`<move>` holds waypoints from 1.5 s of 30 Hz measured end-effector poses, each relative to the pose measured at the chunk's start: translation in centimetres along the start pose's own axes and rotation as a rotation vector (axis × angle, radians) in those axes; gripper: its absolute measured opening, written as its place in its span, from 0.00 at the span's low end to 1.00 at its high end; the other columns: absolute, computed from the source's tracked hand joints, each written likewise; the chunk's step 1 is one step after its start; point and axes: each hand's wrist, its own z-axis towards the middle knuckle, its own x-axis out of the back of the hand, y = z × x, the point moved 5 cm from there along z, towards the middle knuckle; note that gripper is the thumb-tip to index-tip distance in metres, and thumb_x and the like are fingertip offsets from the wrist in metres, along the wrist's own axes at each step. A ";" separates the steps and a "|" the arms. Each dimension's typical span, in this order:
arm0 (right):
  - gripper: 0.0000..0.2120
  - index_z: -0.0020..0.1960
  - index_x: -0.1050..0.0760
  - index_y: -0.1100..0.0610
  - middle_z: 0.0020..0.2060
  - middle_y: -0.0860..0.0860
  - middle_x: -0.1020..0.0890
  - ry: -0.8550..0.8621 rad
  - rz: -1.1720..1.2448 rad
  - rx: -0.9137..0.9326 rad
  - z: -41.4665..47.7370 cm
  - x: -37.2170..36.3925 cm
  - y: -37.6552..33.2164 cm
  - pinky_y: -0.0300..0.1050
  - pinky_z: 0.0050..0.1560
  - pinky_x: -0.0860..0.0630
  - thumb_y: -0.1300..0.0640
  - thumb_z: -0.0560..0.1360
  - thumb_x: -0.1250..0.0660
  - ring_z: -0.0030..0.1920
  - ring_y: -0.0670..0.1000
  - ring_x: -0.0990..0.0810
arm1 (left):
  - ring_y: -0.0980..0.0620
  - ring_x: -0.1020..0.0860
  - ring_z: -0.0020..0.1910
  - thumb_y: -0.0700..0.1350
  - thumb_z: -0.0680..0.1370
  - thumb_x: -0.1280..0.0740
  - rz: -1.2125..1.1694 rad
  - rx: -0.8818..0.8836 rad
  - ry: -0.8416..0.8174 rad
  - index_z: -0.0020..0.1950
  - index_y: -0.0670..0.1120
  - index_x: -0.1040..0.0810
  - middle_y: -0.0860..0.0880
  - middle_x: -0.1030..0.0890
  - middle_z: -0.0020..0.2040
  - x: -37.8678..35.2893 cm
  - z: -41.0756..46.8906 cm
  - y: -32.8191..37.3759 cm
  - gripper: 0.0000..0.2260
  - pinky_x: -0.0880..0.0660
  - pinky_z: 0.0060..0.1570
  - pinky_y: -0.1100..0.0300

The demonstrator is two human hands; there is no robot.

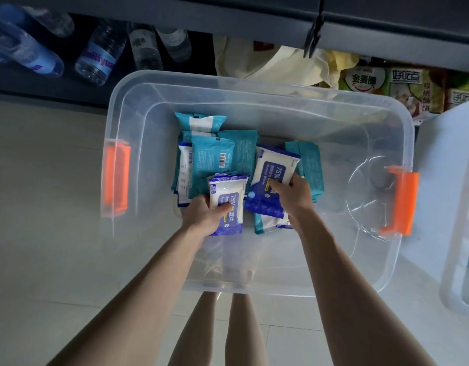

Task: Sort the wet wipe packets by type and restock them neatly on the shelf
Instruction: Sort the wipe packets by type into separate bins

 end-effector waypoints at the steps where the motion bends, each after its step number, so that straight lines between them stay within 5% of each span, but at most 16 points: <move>1: 0.05 0.51 0.27 0.57 0.47 0.51 0.21 -0.014 -0.012 0.017 -0.2 -0.1 0.0 0.41 0.41 0.24 0.62 0.76 0.33 0.45 0.50 0.22 | 0.51 0.22 0.43 0.45 0.76 0.30 -0.019 -0.006 -0.007 0.55 0.43 0.21 0.47 0.19 0.49 0.0 -0.1 0.1 0.10 0.30 0.33 0.65; 7: 0.09 0.53 0.30 0.55 0.50 0.51 0.22 0.102 -0.075 0.013 -0.1 -0.5 0.7 0.51 0.50 0.21 0.56 0.76 0.33 0.49 0.51 0.22 | 0.55 0.23 0.39 0.41 0.75 0.30 -0.157 -0.022 0.014 0.52 0.45 0.25 0.49 0.20 0.45 0.5 -0.3 0.2 0.08 0.27 0.37 0.63; 12: 0.14 0.57 0.26 0.59 0.50 0.53 0.19 0.135 -0.048 -0.078 0.7 -0.4 1.0 0.49 0.46 0.23 0.56 0.74 0.31 0.48 0.54 0.20 | 0.55 0.22 0.42 0.42 0.75 0.29 -0.244 -0.009 0.024 0.57 0.45 0.24 0.50 0.20 0.49 0.9 -0.4 0.1 0.12 0.26 0.37 0.64; 18: 0.07 0.42 0.27 0.56 0.44 0.55 0.20 0.014 0.165 -0.311 -0.2 -1.0 1.8 0.53 0.53 0.20 0.60 0.74 0.29 0.47 0.56 0.19 | 0.52 0.20 0.45 0.44 0.76 0.30 -0.233 -0.013 0.043 0.55 0.46 0.24 0.49 0.18 0.51 0.8 -0.6 0.2 0.10 0.24 0.40 0.61; 23: 0.05 0.46 0.26 0.60 0.39 0.54 0.20 -0.121 0.341 -0.445 -0.7 -0.5 1.2 0.48 0.46 0.20 0.65 0.73 0.29 0.42 0.52 0.19 | 0.51 0.20 0.47 0.47 0.77 0.31 -0.227 -0.029 0.024 0.59 0.46 0.25 0.49 0.19 0.51 0.9 -1.1 0.6 0.12 0.25 0.40 0.61; 27: 0.06 0.43 0.25 0.57 0.39 0.52 0.19 -0.124 0.218 -0.362 -1.6 0.6 1.5 0.45 0.43 0.20 0.61 0.72 0.28 0.43 0.51 0.19 | 0.54 0.20 0.44 0.45 0.77 0.32 -0.222 -0.065 0.059 0.58 0.45 0.25 0.50 0.18 0.50 1.9 -1.8 0.6 0.11 0.26 0.39 0.60; 31: 0.06 0.47 0.24 0.57 0.44 0.53 0.17 -0.154 0.336 -0.206 -4.3 1.6 0.3 0.54 0.53 0.21 0.65 0.73 0.30 0.46 0.53 0.17 | 0.49 0.19 0.47 0.43 0.78 0.33 -0.356 -0.108 0.026 0.58 0.45 0.26 0.48 0.17 0.50 3.4 -4.3 1.5 0.10 0.22 0.48 0.53; 34: 0.07 0.49 0.25 0.59 0.42 0.53 0.18 -0.231 0.488 -0.047 -7.8 3.0 -2.4 0.49 0.45 0.21 0.68 0.74 0.34 0.42 0.51 0.18 | 0.48 0.18 0.49 0.41 0.78 0.34 -0.454 -0.138 -0.019 0.61 0.44 0.27 0.47 0.17 0.52 4.5 -7.4 2.8 0.12 0.23 0.54 0.47; 38: 0.14 0.54 0.27 0.59 0.47 0.58 0.19 -0.300 0.584 0.096 -14.2 6.4 -6.2 0.58 0.54 0.23 0.73 0.71 0.36 0.49 0.58 0.20 | 0.46 0.19 0.52 0.39 0.77 0.33 -0.465 -0.219 -0.046 0.62 0.43 0.28 0.46 0.18 0.53 6.3 -13.1 5.5 0.13 0.25 0.57 0.43; 45: 0.06 0.52 0.24 0.55 0.44 0.53 0.16 -0.299 0.680 0.203 -27.7 15.5 -11.7 0.47 0.40 0.19 0.60 0.76 0.34 0.43 0.52 0.16 | 0.48 0.18 0.52 0.47 0.73 0.30 -0.524 -0.406 -0.231 0.58 0.52 0.22 0.50 0.16 0.52 5.9 -27.9 11.8 0.13 0.23 0.52 0.47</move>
